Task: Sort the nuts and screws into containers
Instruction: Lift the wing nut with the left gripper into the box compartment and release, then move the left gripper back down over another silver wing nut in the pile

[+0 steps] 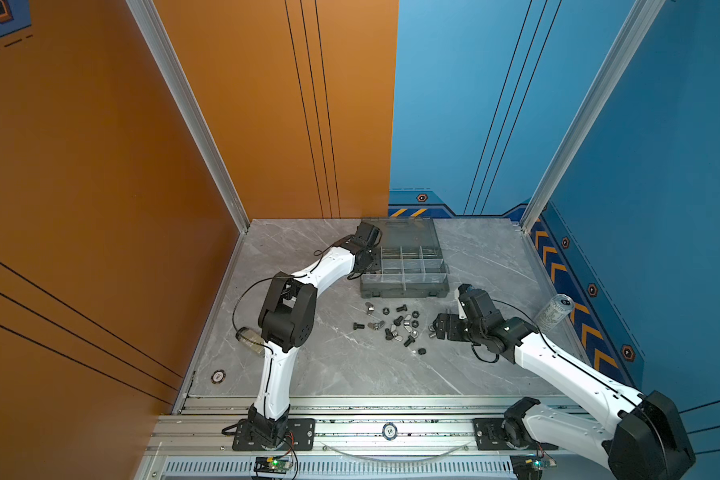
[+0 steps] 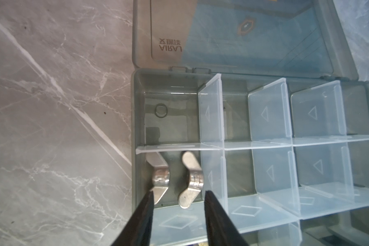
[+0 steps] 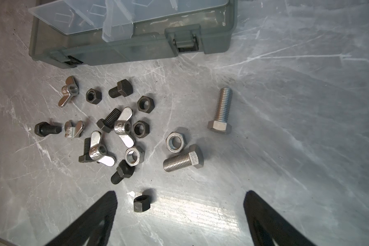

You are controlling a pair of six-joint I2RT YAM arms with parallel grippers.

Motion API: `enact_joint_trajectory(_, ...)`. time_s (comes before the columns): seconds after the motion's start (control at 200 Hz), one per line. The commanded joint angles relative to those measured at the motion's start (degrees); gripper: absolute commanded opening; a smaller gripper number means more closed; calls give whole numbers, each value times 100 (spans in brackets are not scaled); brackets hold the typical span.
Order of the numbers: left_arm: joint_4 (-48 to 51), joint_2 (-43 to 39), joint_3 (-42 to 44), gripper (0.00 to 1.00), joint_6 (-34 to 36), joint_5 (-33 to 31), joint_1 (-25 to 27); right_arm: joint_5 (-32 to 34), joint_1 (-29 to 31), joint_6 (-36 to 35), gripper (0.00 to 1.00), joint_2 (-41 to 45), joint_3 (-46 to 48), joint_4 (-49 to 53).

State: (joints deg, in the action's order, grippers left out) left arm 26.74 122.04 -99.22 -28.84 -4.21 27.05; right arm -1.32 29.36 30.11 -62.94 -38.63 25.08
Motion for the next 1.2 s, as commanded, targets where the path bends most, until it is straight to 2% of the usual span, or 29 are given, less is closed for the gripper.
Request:
enact_joint_trajectory(0.0, -18, -372, 163, 48, 76, 31, -4, 90, 21, 110, 95, 190, 84, 232)
enact_joint_trajectory(0.28, -5, -1883, 1502, 57, 41, -219, 424, 134, 23, 114, 96, 473, 194, 212)
enact_joint_trajectory(0.421, 23, -2600, 2435, 58, -196, -547, 971, 123, 23, 77, 96, 493, 232, 127)
enact_joint_trajectory(0.576, 41, -3044, 3351, 58, -862, -707, 1591, -18, 19, -86, 96, 480, 259, 26)
enact_joint_trajectory(0.831, -6, -3195, 4310, 57, -1771, -955, 2303, -116, 41, -240, 96, 466, 249, 23)
enact_joint_trajectory(1.197, -744, -2715, 4475, 49, -2211, -484, 2409, -122, 50, -146, 96, 466, 318, -82)
